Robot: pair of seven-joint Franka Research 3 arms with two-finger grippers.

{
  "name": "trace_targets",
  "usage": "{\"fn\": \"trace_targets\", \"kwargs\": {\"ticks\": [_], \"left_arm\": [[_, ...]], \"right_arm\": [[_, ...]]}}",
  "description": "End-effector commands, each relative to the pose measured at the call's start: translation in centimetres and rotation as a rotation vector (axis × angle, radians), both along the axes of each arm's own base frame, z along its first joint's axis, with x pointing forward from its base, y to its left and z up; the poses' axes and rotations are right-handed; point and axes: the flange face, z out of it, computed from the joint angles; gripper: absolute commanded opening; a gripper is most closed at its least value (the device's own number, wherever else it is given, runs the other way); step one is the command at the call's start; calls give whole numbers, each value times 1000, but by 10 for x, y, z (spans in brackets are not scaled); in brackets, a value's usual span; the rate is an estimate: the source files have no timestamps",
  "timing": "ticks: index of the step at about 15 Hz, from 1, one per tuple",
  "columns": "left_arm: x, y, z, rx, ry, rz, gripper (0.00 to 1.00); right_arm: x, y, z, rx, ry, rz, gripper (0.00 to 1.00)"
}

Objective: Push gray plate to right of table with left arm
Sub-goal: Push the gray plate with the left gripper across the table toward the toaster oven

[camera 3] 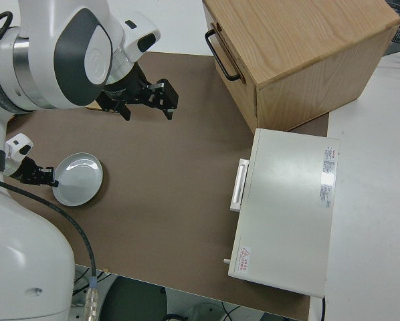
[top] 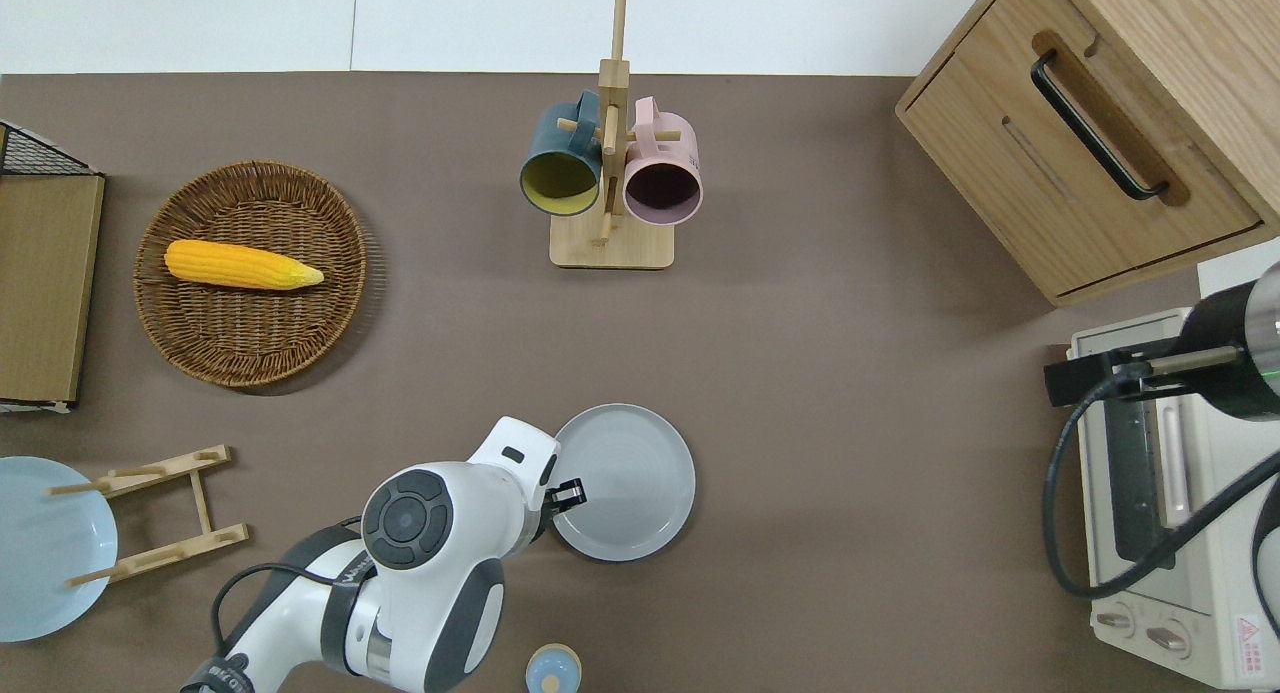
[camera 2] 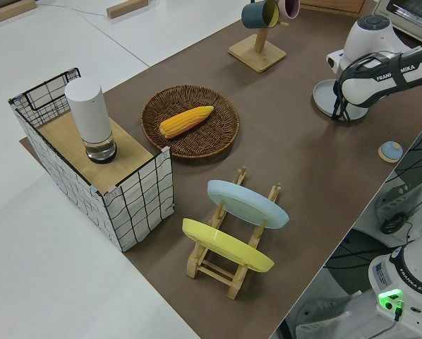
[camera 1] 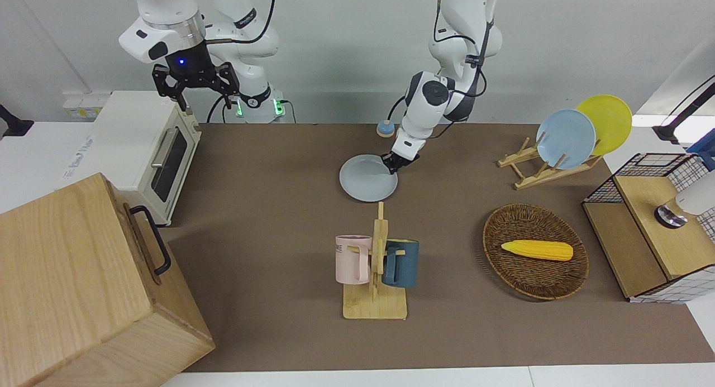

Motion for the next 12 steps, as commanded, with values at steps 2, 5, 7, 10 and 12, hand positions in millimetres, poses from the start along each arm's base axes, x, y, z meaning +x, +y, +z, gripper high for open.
{"fn": "trace_targets", "kwargs": {"ticks": [2,5,7,10,12], "left_arm": [[-4,-39,-33,-64,40,-1,0],[-2,-59,-31,-96,26,-7,0],[-1,-71,-30,-113,21,-20,0],[-7,-82,-33,-125,8,-35,0],[-13,-92,-35,-134,1,-44,0]], "right_arm": [[-2,-2,2,2,0,15,996],[-2,-3,2,2,0,14,996],[-2,-2,2,2,0,16,996],[-2,-3,2,2,0,14,996],[-2,-2,2,2,0,16,996]]}}
